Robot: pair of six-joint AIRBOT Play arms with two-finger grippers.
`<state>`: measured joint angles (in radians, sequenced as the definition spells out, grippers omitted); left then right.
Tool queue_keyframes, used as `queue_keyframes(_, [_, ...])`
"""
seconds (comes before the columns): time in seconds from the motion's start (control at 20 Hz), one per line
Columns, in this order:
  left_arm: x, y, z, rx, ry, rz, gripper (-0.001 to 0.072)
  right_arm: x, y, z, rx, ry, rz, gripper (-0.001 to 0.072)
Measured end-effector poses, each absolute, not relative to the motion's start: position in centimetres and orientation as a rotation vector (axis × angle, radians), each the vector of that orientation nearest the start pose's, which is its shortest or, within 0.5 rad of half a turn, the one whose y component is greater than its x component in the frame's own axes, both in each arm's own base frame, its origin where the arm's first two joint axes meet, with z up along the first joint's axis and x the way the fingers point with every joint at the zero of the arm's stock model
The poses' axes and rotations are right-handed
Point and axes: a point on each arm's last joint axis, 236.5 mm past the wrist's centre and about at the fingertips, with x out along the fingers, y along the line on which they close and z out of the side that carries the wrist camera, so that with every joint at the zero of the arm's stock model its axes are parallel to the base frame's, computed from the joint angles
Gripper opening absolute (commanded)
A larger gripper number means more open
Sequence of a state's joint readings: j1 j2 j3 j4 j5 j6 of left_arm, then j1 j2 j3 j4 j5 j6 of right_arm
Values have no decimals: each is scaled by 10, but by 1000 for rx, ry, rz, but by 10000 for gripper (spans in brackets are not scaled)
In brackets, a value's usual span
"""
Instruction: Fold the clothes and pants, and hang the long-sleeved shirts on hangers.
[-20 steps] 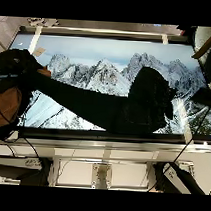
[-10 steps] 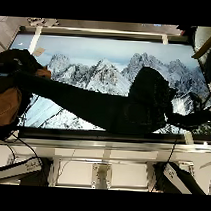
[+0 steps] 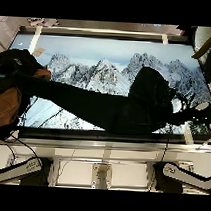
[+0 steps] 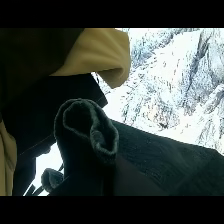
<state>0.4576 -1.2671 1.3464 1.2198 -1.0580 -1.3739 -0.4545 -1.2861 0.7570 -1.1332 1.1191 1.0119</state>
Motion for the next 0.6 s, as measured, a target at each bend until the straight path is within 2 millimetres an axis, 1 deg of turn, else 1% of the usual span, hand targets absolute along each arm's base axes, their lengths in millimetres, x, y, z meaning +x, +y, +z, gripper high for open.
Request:
queue_keyframes(0.05, [428,133,108,-340,888,141,18,284,-37,-97,368,1424,217,410])
queue_keyframes(0.1, [427,134,107,-341,890,146,18,285,-36,-97,364,1419,228,261])
queue_keyframes(0.15, [427,134,107,-342,892,149,18,284,-33,-97,364,1423,249,75])
queue_keyframes(0.2, [426,135,107,-346,895,154,18,281,-28,-96,368,1432,277,36])
queue_keyframes(0.3, [424,135,107,-347,897,158,18,272,-19,-91,375,1465,340,36])
queue_keyframes(0.35, [423,135,110,-345,892,159,18,267,-15,-85,374,1483,374,36])
queue_keyframes(0.45, [421,134,121,-338,872,161,18,268,-17,-66,340,1485,413,36])
queue_keyframes(0.55, [418,132,139,-323,831,163,18,286,-30,-29,253,1423,410,35])
queue_keyframes(0.6, [416,132,153,-313,801,165,17,301,-39,-6,205,1366,393,35])
